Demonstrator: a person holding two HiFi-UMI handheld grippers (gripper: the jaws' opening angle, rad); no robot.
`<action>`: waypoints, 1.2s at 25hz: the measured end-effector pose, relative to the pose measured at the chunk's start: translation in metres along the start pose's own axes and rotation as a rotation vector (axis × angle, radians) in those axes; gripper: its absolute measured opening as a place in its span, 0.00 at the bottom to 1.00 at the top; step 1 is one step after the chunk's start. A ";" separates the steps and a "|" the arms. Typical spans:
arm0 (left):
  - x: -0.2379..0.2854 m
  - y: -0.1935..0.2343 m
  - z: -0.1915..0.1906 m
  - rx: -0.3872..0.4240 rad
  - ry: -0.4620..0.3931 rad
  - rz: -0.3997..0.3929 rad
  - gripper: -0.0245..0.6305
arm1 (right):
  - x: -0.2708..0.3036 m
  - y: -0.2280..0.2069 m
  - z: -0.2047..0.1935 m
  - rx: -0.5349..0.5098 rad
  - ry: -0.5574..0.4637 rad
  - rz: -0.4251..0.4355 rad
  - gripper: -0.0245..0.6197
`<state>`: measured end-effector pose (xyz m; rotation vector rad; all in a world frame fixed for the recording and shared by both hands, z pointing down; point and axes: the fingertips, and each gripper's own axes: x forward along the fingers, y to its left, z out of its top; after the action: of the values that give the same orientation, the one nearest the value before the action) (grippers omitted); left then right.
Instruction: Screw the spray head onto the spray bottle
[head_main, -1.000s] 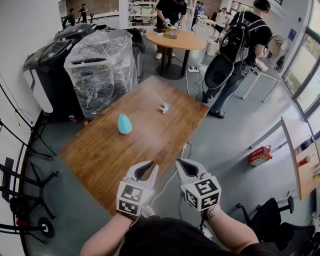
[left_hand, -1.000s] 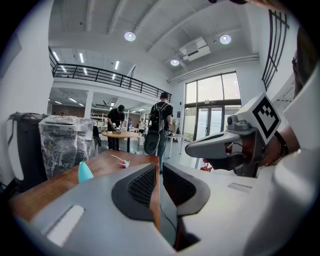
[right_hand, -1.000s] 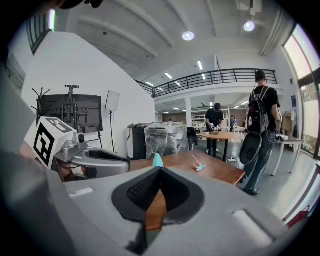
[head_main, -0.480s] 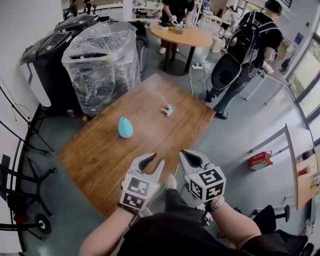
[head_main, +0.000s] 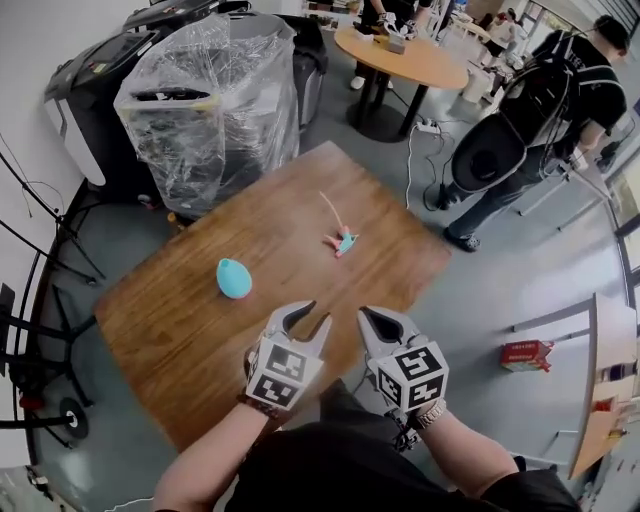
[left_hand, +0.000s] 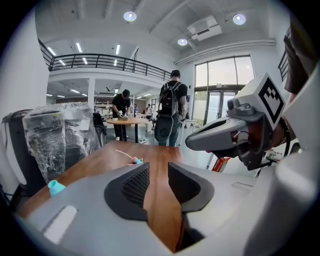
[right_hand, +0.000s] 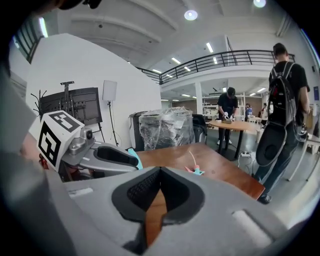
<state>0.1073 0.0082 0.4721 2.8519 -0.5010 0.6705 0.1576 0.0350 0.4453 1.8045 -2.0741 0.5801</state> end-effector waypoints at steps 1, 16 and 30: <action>0.016 0.005 -0.001 -0.010 0.020 0.011 0.23 | 0.008 -0.011 -0.001 -0.003 0.016 0.019 0.03; 0.194 0.067 -0.039 -0.040 0.259 0.099 0.26 | 0.076 -0.119 -0.011 -0.046 0.135 0.187 0.03; 0.244 0.086 -0.084 -0.074 0.393 0.092 0.22 | 0.092 -0.147 -0.022 -0.042 0.180 0.220 0.03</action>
<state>0.2478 -0.1211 0.6657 2.5455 -0.5768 1.1684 0.2899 -0.0496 0.5226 1.4532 -2.1562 0.7224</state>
